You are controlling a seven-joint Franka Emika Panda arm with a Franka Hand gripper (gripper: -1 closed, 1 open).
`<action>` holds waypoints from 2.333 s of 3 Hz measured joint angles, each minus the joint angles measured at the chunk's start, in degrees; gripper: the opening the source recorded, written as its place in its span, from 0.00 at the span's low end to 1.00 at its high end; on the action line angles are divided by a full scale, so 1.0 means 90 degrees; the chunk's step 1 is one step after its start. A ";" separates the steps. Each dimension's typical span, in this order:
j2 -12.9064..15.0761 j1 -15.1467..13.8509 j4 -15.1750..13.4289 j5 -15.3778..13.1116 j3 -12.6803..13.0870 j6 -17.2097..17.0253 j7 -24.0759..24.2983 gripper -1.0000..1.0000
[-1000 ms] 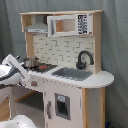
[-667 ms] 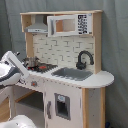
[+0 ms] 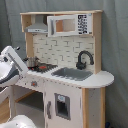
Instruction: Play with the kitchen
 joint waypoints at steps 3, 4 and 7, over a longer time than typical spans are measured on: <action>-0.0054 0.0004 0.0246 0.1207 -0.0678 -0.0119 -0.1438 1.00; -0.0054 0.0007 0.0313 0.1515 -0.0894 -0.0135 -0.1948 1.00; -0.0054 0.0043 0.0440 0.2715 -0.1245 -0.0872 -0.3605 1.00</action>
